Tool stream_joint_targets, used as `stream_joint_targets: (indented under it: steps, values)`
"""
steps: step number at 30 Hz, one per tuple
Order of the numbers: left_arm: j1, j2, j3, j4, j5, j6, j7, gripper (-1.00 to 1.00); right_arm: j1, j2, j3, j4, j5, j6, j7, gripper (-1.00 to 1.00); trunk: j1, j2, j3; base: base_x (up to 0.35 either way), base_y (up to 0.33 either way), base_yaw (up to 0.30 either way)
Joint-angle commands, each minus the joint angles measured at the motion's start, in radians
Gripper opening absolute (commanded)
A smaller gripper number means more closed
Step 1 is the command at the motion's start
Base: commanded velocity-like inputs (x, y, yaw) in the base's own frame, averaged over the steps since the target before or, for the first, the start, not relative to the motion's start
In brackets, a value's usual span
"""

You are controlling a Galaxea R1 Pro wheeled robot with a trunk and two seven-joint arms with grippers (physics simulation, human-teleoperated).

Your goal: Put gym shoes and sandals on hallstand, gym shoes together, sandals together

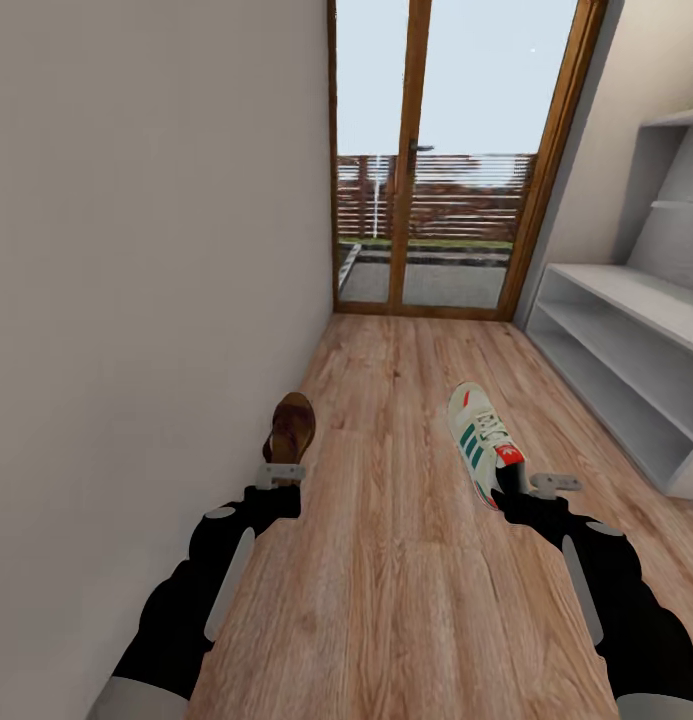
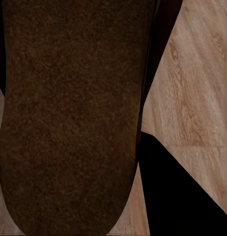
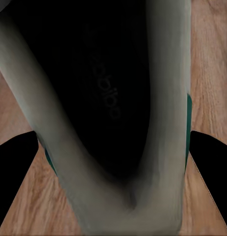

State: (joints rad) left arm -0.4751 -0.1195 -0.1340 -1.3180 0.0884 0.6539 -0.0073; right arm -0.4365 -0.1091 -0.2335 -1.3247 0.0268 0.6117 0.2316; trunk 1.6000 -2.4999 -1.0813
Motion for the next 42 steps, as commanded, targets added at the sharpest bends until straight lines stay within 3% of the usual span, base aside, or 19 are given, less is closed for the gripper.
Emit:
stream_joint_targets:
  steps: [1, 16, 29, 42]
  values:
    - [0.000, 0.000, 0.001, -0.001, 0.006, 0.006, 0.000, -1.00, -0.001, 0.000, -0.001, -0.001, 0.003, 0.005, 0.006, -1.00, 0.000, 0.000, 0.000, 0.346, -0.035, -0.065]
    - [0.000, 0.000, 0.001, -0.001, 0.007, 0.006, 0.000, -1.00, -0.001, 0.000, -0.002, -0.001, 0.003, 0.005, 0.006, -1.00, 0.000, 0.000, 0.000, 0.346, -0.111, -0.012]
    - [0.000, 0.000, 0.001, -0.001, 0.007, 0.006, 0.000, -1.00, -0.001, 0.000, -0.002, -0.001, 0.000, 0.005, 0.006, -1.00, 0.000, 0.000, 0.005, 0.346, -0.126, -0.240]
    - [0.000, 0.000, 0.001, -0.001, 0.007, 0.006, 0.000, -1.00, -0.001, 0.000, -0.001, -0.001, -0.001, 0.004, 0.006, -1.00, 0.000, 0.000, 0.014, 0.345, -0.108, -0.025]
